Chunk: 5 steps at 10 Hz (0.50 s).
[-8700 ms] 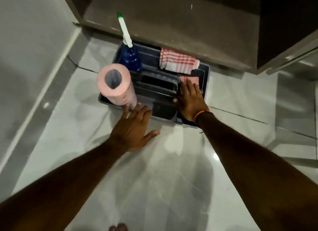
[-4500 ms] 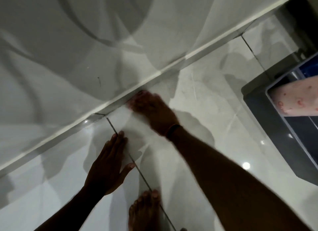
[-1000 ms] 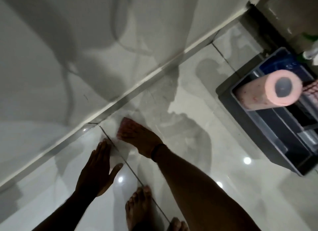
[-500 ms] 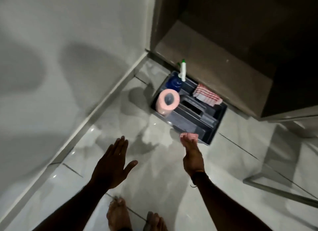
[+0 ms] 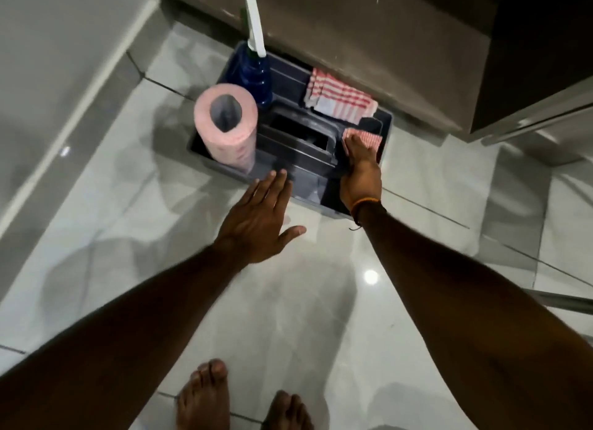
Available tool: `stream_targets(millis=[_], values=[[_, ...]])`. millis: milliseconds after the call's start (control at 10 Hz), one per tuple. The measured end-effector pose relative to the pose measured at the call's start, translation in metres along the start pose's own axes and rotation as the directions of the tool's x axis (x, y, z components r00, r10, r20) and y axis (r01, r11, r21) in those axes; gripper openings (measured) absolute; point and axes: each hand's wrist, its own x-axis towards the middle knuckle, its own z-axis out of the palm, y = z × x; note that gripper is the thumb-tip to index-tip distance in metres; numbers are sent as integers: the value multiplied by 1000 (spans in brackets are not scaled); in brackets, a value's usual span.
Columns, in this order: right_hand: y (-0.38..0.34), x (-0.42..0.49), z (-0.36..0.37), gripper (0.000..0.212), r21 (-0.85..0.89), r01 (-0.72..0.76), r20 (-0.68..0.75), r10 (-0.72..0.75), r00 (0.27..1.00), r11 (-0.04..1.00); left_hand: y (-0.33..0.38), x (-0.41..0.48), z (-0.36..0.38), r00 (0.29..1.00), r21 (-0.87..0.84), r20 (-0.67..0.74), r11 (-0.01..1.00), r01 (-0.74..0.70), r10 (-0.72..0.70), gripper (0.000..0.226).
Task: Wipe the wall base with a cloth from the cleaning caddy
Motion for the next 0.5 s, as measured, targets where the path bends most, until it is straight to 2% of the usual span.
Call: stream_targets(millis=[200,300,400,500], values=[[10,23,39,82,-255,-26,83,48,995,967,-21,28,19,999,137,25,990,-37,34,94],[11,14,45,81,-364,1,65,24,998,931,-19,28,19,1000,136,15,991,-15,14,93],[11,14,44,70,-396,10,62,16,998,918,-18,27,13,999,97,41,995,7,-11,97],[2,7,29,64,-311,12,18,-7,1000,950,-14,16,-6,1000,23,-24,1000,-1,2,98]])
